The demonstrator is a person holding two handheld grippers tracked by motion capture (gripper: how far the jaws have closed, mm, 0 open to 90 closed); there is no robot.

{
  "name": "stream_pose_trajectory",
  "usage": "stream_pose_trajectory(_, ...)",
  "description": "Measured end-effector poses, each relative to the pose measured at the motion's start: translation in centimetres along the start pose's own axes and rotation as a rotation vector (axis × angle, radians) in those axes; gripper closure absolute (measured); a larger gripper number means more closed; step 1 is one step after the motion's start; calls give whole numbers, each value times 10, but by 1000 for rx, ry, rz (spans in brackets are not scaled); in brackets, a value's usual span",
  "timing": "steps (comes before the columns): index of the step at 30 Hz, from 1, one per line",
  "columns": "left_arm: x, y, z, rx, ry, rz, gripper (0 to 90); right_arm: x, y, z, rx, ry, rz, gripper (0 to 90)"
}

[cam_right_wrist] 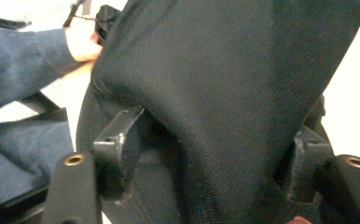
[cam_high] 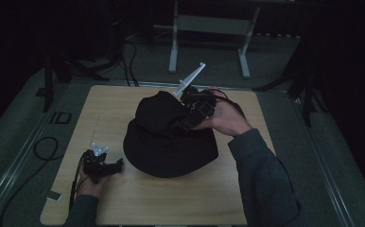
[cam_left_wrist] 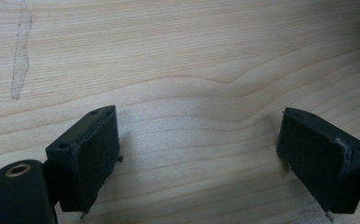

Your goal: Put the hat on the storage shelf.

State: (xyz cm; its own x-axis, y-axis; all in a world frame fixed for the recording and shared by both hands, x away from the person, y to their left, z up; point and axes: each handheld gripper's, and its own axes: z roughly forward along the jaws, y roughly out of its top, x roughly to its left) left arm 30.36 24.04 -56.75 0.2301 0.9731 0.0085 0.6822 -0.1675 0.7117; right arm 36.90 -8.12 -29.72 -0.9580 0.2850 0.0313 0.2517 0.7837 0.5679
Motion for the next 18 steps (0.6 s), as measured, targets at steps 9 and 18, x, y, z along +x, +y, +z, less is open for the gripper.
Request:
stream_pose_trajectory(9,0,0,0,1,1,2,134,-3,-4,-14,-46,-72,54,111)
stream_pose_trajectory(18,0,0,0,0,1,2,134,0,-17,-29,-59,-91,47,103)
